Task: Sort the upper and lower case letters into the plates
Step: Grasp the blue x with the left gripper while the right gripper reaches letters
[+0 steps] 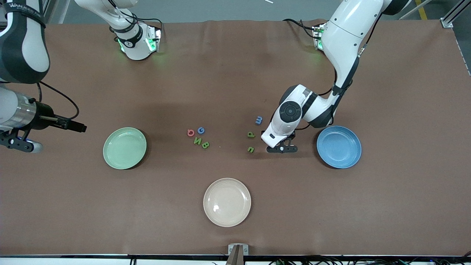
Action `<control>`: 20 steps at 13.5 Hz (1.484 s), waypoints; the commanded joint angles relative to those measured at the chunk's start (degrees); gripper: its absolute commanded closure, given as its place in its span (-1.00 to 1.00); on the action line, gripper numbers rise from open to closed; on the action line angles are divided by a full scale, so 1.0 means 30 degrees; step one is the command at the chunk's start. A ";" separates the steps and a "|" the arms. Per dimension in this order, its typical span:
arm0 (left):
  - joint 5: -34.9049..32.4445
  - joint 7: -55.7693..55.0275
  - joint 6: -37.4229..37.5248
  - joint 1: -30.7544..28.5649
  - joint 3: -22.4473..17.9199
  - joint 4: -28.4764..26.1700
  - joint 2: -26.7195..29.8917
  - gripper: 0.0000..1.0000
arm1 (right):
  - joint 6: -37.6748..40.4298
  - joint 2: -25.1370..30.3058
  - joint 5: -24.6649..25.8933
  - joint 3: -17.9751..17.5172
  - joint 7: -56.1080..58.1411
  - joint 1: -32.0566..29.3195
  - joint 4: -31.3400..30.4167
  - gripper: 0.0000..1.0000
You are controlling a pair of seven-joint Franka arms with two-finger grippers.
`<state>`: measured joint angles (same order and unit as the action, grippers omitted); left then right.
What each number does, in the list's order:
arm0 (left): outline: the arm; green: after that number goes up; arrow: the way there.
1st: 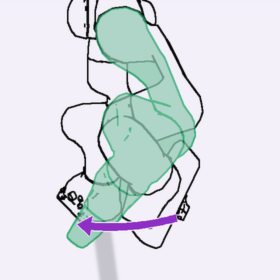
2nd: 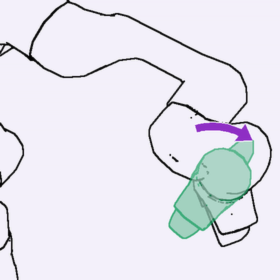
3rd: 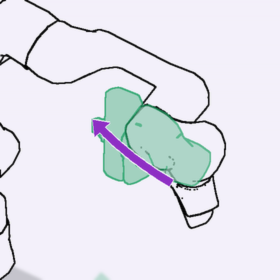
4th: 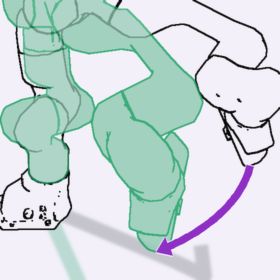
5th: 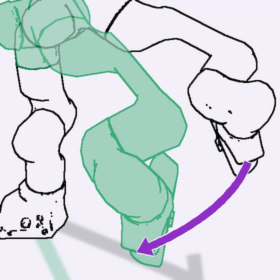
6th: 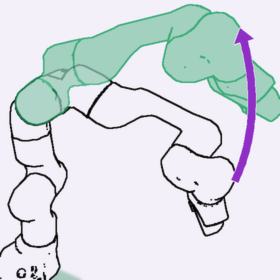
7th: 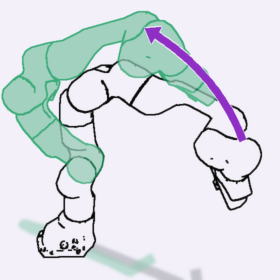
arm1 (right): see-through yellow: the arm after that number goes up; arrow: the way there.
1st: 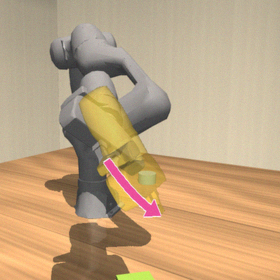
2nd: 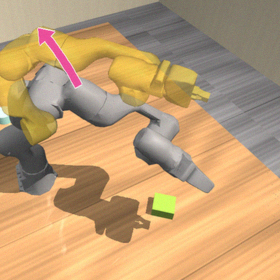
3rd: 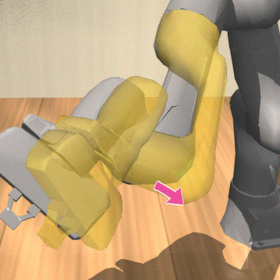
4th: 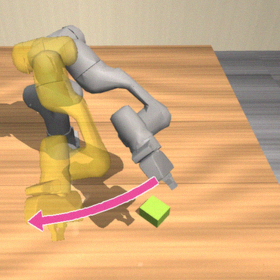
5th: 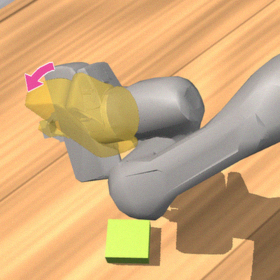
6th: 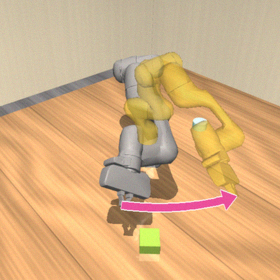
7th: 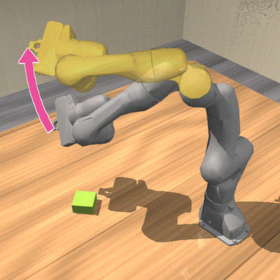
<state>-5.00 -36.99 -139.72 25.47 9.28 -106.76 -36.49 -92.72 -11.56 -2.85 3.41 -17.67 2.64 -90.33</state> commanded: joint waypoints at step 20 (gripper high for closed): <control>-0.0443 0.0138 0.1418 -0.1131 0.0101 -0.0391 0.2606 0.89 | -1.7549 -0.3734 -0.0458 0.0095 -1.9827 0.8642 -1.0819 -0.89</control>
<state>-5.02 -37.82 -139.67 24.73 9.55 -106.46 -33.44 -144.65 -22.36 -4.57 3.03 -74.38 28.15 -122.65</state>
